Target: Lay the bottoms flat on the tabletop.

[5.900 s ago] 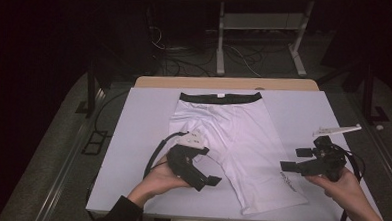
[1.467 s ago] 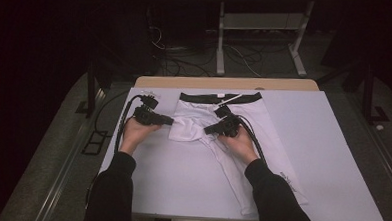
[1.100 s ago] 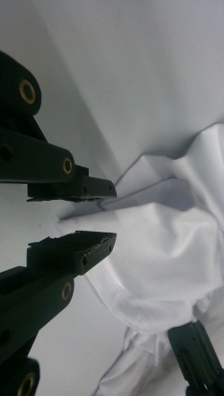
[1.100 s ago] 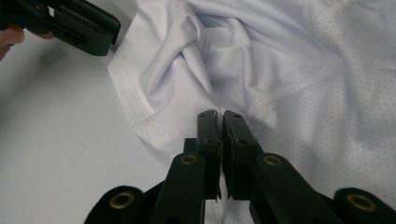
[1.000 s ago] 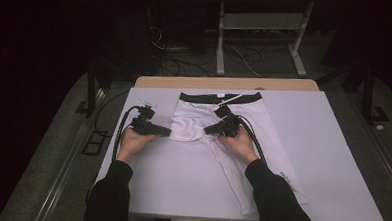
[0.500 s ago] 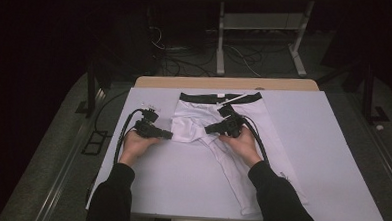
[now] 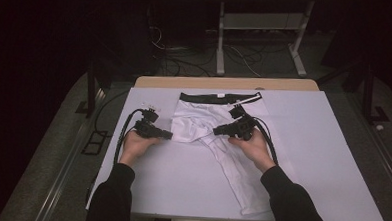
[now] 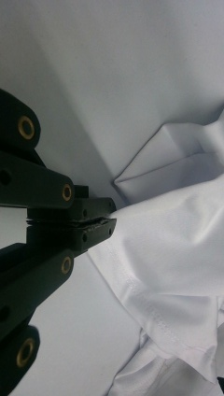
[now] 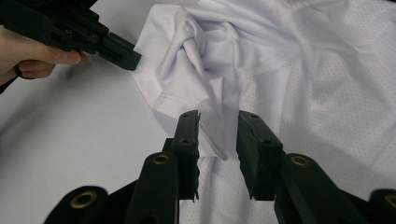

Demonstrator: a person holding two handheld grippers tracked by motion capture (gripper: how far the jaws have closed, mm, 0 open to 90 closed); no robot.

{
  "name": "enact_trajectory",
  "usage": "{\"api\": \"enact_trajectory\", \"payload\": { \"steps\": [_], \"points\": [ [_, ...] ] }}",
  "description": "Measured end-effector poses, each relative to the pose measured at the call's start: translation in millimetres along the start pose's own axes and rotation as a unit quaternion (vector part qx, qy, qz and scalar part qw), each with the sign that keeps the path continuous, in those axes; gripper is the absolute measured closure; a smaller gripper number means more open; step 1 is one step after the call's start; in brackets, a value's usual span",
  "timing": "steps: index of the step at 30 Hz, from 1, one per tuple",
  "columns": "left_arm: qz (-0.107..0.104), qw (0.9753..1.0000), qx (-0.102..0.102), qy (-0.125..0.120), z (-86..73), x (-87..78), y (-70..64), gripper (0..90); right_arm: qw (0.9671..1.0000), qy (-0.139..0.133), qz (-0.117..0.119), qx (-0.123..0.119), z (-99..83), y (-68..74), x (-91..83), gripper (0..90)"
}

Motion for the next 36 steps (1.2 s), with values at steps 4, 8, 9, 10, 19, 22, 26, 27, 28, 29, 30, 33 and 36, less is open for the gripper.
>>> {"api": "enact_trajectory", "payload": {
  "steps": [4, 8, 9, 10, 19, 22, 26, 27, 28, 29, 30, 33, 36],
  "points": [
    [-0.001, 1.0, -0.002, -0.001, 0.0, 0.2, 0.3, 87.8, 1.0, 0.007, 0.001, 0.003, -4.0, -1.6, 7.7, 68.0],
    [0.0, 1.0, -0.001, 0.0, -0.1, -0.2, -0.3, 87.9, 1.0, 0.009, 0.002, 0.0, -6.6, -1.8, 16.8, 84.5],
    [0.002, 1.0, 0.001, 0.002, -0.1, -0.8, -1.0, 87.9, 0.9999, 0.007, 0.007, -0.002, -6.7, -0.9, 17.2, 87.4],
    [0.002, 1.0, 0.001, 0.003, -0.1, -1.3, -1.6, 88.0, 0.9999, 0.005, 0.01, -0.007, -6.7, 1.0, 16.8, 87.8],
    [0.013, 0.9998, 0.016, 0.006, -5.8, -30.4, -12.5, 88.1, 0.9968, 0.014, 0.05, -0.06, -8.2, 34.3, -3.1, 88.6],
    [0.009, 0.9997, 0.021, 0.001, -16.1, -39.3, -18.6, 88.2, 0.9952, 0.015, 0.071, -0.066, -14.4, 46.9, -5.8, 88.6],
    [0.008, 0.9997, 0.023, 0.011, -33.6, -48.0, -22.2, 88.2, 0.991, 0.033, 0.104, -0.079, -29.3, 65.5, -1.2, 88.6],
    [0.007, 0.9997, 0.02, 0.015, -38.9, -50.7, -22.0, 88.2, 0.9901, 0.04, 0.107, -0.082, -32.4, 69.0, 0.7, 88.6],
    [0.005, 0.9996, 0.019, 0.018, -42.0, -52.5, -21.5, 88.1, 0.9883, 0.05, 0.113, -0.089, -37.3, 74.6, 4.4, 88.6],
    [0.003, 0.9995, 0.016, 0.025, -47.1, -55.3, -21.5, 88.1, 0.9872, 0.056, 0.117, -0.092, -40.2, 77.7, 6.5, 88.6],
    [0.002, 0.9995, 0.015, 0.029, -50.0, -57.1, -21.5, 88.2, 0.9852, 0.067, 0.124, -0.096, -44.9, 82.8, 10.0, 88.6],
    [-0.007, 0.999, 0.015, 0.041, -60.4, -64.9, -22.2, 88.1, 0.9814, 0.086, 0.135, -0.106, -54.0, 93.5, 16.5, 88.6],
    [-0.005, 0.9984, 0.019, 0.053, -68.3, -71.7, -22.6, 88.1, 0.9773, 0.102, 0.147, -0.113, -61.4, 103.9, 23.7, 88.6]
  ]
}}
Point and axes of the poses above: each handheld gripper's, and its own axes: x roughly forward along the jaws, z roughly out of its top, y roughly to its left, the point moved 1 cm from there along x, roughly forward along the jaws
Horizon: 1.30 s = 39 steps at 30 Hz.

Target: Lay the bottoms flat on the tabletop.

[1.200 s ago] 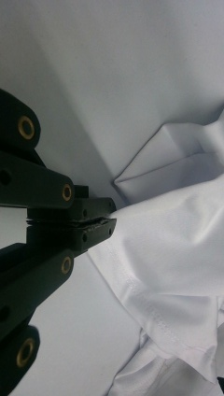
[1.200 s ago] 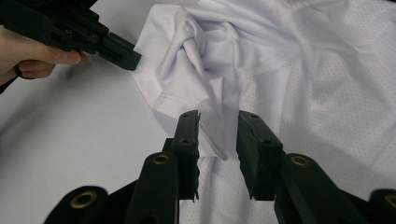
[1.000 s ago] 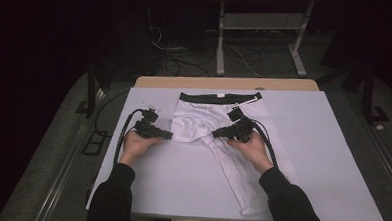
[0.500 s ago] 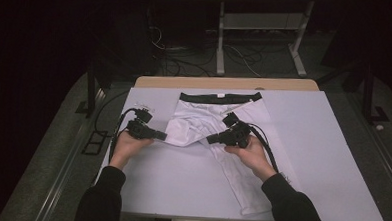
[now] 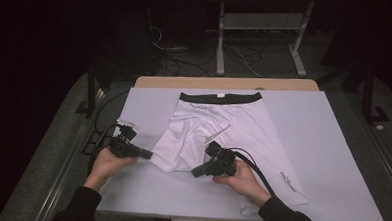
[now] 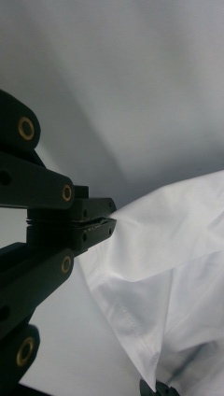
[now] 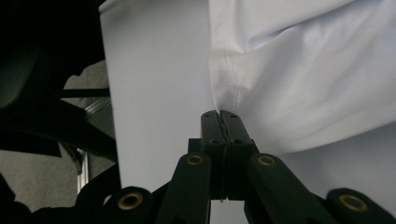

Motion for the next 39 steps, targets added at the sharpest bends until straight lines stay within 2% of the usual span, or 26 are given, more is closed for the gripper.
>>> {"api": "enact_trajectory", "payload": {
  "steps": [9, 14, 23, 25, 31, 39],
  "points": [
    [0.004, 0.9999, -0.004, 0.009, -21.3, -13.3, 1.6, 88.1, 0.9986, 0.036, 0.036, -0.016, 0.1, 26.7, 28.5, 88.6],
    [0.005, 0.9998, 0.001, 0.017, -31.9, -18.9, -1.7, 88.1, 0.9971, 0.049, 0.052, -0.027, -2.3, 41.7, 35.1, 88.6],
    [0.003, 0.9999, 0.001, 0.016, -51.2, -26.6, -6.4, 88.2, 0.9956, 0.057, 0.066, -0.032, -4.8, 49.2, 43.0, 88.5],
    [0.004, 0.9997, 0.005, 0.023, -54.1, -27.4, -8.5, 88.2, 0.9952, 0.06, 0.069, -0.035, -5.8, 50.3, 44.1, 88.5],
    [0.003, 0.9994, 0.01, 0.033, -58.3, -32.6, -12.9, 88.2, 0.9938, 0.068, 0.079, -0.038, -9.5, 54.4, 46.9, 88.5],
    [-0.004, 0.9991, 0.012, 0.04, -66.9, -36.2, -16.7, 88.5, 0.9929, 0.076, 0.08, -0.042, -13.7, 55.1, 44.2, 88.4]
  ]
}}
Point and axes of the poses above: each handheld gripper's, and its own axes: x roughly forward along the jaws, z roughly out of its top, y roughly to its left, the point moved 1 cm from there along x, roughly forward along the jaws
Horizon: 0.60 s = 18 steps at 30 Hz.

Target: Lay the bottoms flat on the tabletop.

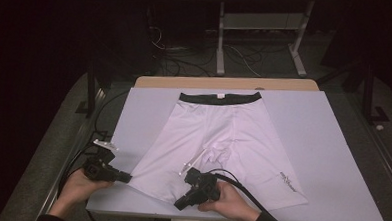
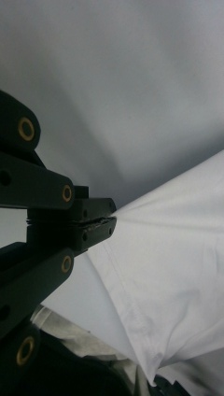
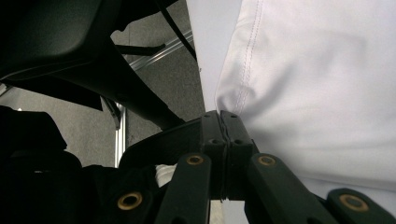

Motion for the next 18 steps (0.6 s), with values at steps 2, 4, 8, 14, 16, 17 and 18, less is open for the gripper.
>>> {"api": "enact_trajectory", "payload": {
  "steps": [2, 4, 8, 14, 16, 17, 18],
  "points": [
    [-0.001, 1.0, -0.002, 0.002, -1.7, 1.2, -0.6, 88.4, 1.0, 0.004, 0.001, 0.001, -0.8, 0.6, 0.6, 88.4],
    [-0.002, 1.0, -0.002, 0.004, -2.3, 3.3, -1.1, 88.4, 1.0, 0.007, 0.003, 0.0, -1.4, 0.8, 1.8, 88.3],
    [-0.002, 1.0, 0.0, 0.003, -1.1, 6.1, -2.1, 88.3, 0.9999, 0.01, 0.006, -0.003, -2.5, 2.3, 2.5, 88.2],
    [-0.004, 1.0, 0.005, 0.006, 2.6, 7.8, -3.7, 88.1, 0.9998, 0.015, 0.014, -0.001, -4.6, 6.3, 1.2, 87.6],
    [-0.005, 1.0, 0.005, 0.006, 3.3, 7.8, -4.8, 87.8, 0.9998, 0.014, 0.015, 0.001, -5.2, 6.0, 0.0, 86.2],
    [-0.005, 1.0, 0.005, 0.005, 3.4, 7.6, -5.3, 87.1, 0.9997, 0.014, 0.021, 0.007, -5.4, 6.0, -1.2, 83.3],
    [-0.006, 1.0, 0.005, 0.002, 3.7, 6.9, -6.3, 83.4, 0.9995, 0.014, 0.027, 0.01, -5.6, 5.8, -1.8, 79.6]
  ]
}}
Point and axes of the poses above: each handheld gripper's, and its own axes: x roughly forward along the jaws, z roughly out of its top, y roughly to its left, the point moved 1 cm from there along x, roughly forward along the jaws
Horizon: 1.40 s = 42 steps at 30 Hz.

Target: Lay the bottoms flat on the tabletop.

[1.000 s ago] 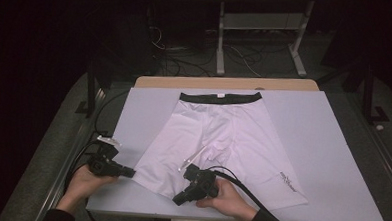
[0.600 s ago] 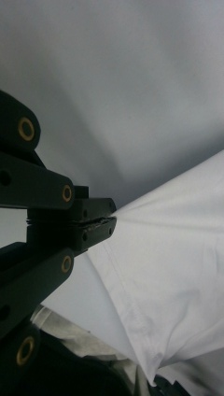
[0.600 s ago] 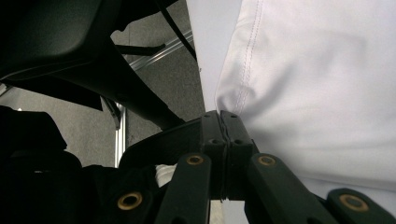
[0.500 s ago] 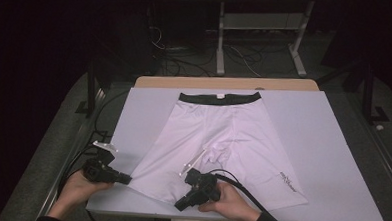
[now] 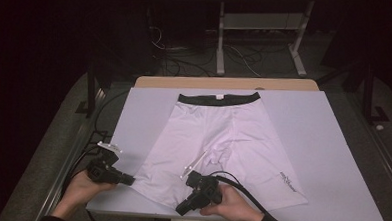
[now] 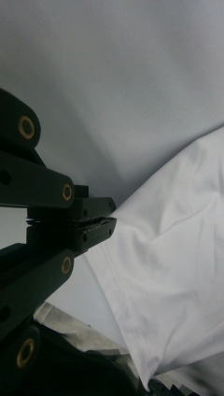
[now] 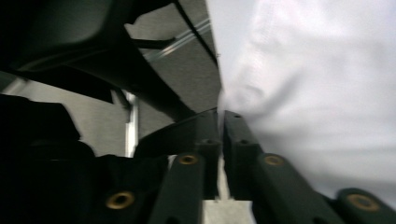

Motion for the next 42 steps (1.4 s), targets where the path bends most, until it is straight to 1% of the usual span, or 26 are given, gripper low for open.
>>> {"api": "enact_trajectory", "payload": {
  "steps": [1, 2, 4, 7, 10, 11, 13, 16, 17, 19, 21, 23, 25, 27, 28, 29, 30, 31, 33, 34, 35, 36, 38, 39, 42],
  "points": [
    [-0.001, 1.0, 0.002, -0.001, 0.2, -0.5, -0.5, 80.2, 1.0, -0.002, 0.005, 0.006, -0.5, 0.6, -1.2, 77.0],
    [0.001, 1.0, 0.006, -0.005, 0.7, -1.2, -2.0, 78.6, 1.0, -0.002, 0.004, 0.006, -0.8, 1.2, -2.1, 75.5],
    [0.009, 0.9998, 0.013, -0.012, 2.4, -2.3, -5.5, 68.0, 1.0, -0.006, -0.006, 0.001, -2.2, 3.1, -5.6, 72.2],
    [0.013, 0.9993, 0.02, -0.029, 6.2, -4.8, -10.3, 53.8, 0.9994, -0.023, -0.026, -0.004, -4.8, 3.1, -15.4, 66.0],
    [0.011, 0.9983, 0.027, -0.05, 12.3, -6.9, -14.6, 44.0, 0.998, -0.043, -0.046, -0.01, -8.0, 2.3, -27.8, 60.6],
    [0.008, 0.998, 0.031, -0.054, 14.4, -7.2, -15.8, 41.5, 0.9973, -0.049, -0.053, -0.011, -9.0, 1.8, -32.1, 58.1],
    [0.009, 0.9973, 0.037, -0.062, 18.7, -6.7, -18.7, 36.8, 0.996, -0.063, -0.063, -0.01, -11.3, 0.9, -40.9, 55.0],
    [0.008, 0.9963, 0.05, -0.07, 25.4, -5.0, -23.6, 30.0, 0.9936, -0.077, -0.083, -0.006, -14.4, -1.4, -53.0, 45.4],
    [0.008, 0.9959, 0.053, -0.073, 27.5, -4.4, -25.5, 27.5, 0.9926, -0.081, -0.09, -0.003, -15.4, -2.2, -57.1, 40.7],
    [0.002, 0.9951, 0.061, -0.078, 32.0, -2.8, -28.7, 22.7, 0.9905, -0.091, -0.104, -0.002, -17.4, -4.7, -66.1, 33.9],
    [0.0, 0.9945, 0.067, -0.08, 36.9, -1.3, -31.4, 17.1, 0.9879, -0.102, -0.117, 0.006, -19.4, -6.8, -74.9, 25.6],
    [-0.005, 0.9938, 0.074, -0.083, 43.2, 0.0, -34.8, 14.3, 0.9853, -0.112, -0.128, 0.011, -21.5, -9.3, -84.5, 18.5],
    [-0.002, 0.9928, 0.079, -0.09, 50.2, 1.1, -38.5, 10.2, 0.9828, -0.12, -0.139, 0.018, -24.2, -11.5, -94.3, 13.9],
    [-0.003, 0.9918, 0.083, -0.097, 57.3, 2.8, -42.0, 3.4, 0.9802, -0.13, -0.148, 0.022, -27.7, -13.2, -104.2, 12.8],
    [-0.003, 0.9913, 0.089, -0.097, 61.5, 4.2, -44.5, 1.4, 0.9795, -0.133, -0.15, 0.021, -29.1, -13.9, -107.7, 10.1],
    [-0.003, 0.9908, 0.092, -0.1, 63.8, 5.2, -46.2, 0.0, 0.9783, -0.136, -0.155, 0.023, -31.4, -14.6, -113.3, 5.2],
    [-0.003, 0.99, 0.098, -0.102, 67.3, 6.8, -49.0, 0.0, 0.9771, -0.138, -0.16, 0.023, -33.0, -14.8, -116.6, 2.2],
    [-0.002, 0.9893, 0.103, -0.103, 69.9, 8.3, -51.2, 0.0, 0.9746, -0.143, -0.171, 0.023, -35.9, -14.8, -122.3, 0.7],
    [0.0, 0.9878, 0.111, -0.109, 73.9, 10.9, -55.1, 0.0, 0.9717, -0.15, -0.18, 0.026, -40.6, -15.5, -131.8, 0.0],
    [0.003, 0.9865, 0.116, -0.116, 76.6, 12.5, -57.5, 0.0, 0.9702, -0.155, -0.184, 0.029, -42.5, -15.9, -135.3, 0.0],
    [0.008, 0.9846, 0.12, -0.127, 78.3, 13.8, -59.1, 0.0, 0.9681, -0.161, -0.189, 0.034, -45.6, -16.9, -141.5, 0.0],
    [0.01, 0.9829, 0.121, -0.139, 79.8, 15.4, -60.9, 0.0, 0.967, -0.162, -0.193, 0.037, -48.4, -17.9, -146.3, 0.0],
    [0.007, 0.98, 0.125, -0.155, 82.8, 19.8, -63.2, 0.0, 0.9651, -0.169, -0.196, 0.041, -53.4, -19.5, -154.5, 0.0],
    [0.006, 0.9792, 0.127, -0.158, 84.2, 22.4, -64.5, 0.0, 0.9628, -0.174, -0.202, 0.045, -57.0, -21.0, -160.0, 0.0],
    [0.006, 0.9781, 0.127, -0.165, 88.0, 32.0, -68.4, 0.0, 0.9587, -0.185, -0.21, 0.052, -65.5, -24.0, -170.8, 0.0]
  ]
}}
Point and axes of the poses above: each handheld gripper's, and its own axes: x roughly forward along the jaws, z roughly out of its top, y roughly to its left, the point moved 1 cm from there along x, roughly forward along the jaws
